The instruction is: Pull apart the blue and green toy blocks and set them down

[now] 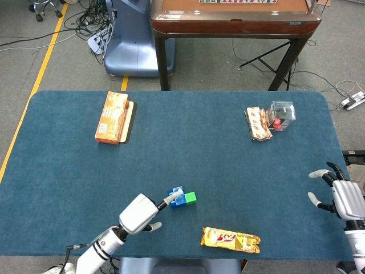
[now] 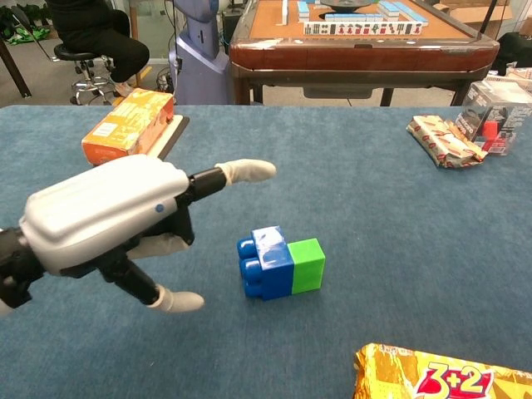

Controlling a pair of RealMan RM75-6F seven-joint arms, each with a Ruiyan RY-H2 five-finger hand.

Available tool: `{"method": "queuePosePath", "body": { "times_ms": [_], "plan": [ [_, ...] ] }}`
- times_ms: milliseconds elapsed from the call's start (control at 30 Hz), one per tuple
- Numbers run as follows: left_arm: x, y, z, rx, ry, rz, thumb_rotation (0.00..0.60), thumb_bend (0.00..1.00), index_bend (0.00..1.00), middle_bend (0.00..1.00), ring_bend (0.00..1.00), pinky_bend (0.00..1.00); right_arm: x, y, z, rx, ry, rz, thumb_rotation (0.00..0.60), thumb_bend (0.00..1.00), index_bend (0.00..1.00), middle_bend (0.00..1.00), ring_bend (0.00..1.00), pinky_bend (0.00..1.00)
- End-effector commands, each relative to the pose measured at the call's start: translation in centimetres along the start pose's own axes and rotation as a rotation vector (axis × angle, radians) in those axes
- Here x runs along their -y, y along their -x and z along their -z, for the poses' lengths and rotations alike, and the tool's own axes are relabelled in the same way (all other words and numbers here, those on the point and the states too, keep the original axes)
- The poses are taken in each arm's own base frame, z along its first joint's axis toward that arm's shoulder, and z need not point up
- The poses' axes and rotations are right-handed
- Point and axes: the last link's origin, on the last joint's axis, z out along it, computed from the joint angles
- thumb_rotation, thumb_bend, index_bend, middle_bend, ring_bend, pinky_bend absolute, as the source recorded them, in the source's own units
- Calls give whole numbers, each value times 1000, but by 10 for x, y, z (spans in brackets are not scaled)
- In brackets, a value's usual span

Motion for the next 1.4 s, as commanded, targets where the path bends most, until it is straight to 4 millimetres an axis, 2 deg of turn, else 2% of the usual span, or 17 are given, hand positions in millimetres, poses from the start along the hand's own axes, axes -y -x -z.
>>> {"method": "queuePosePath", "body": {
  "times_ms": [33,200,500,967,1400],
  "plan": [
    [-5,5,-16,1,7,-24,600,0,0,1000,887,1000,1,-1,0,0,-3,1,600,264,387,359,365,439],
    [-10,10,-35,10,1,-53,600,0,0,1000,885,1000,2,-5,0,-3,-4,5,600,264,387,359,365,440],
    [-9,15,-58,17,-58,-24,600,0,0,1000,880,1000,-3,-1,1,4,8,-11,600,265,387,359,365,440],
    [-19,32,-74,79,-92,13,600,0,0,1000,881,1000,-4,4,0,12,4,-20,600,265,387,359,365,441],
    [-4,40,-82,111,-169,-2,600,0,0,1000,881,1000,-6,7,-1,22,11,-30,600,265,387,360,365,443]
  ]
}}
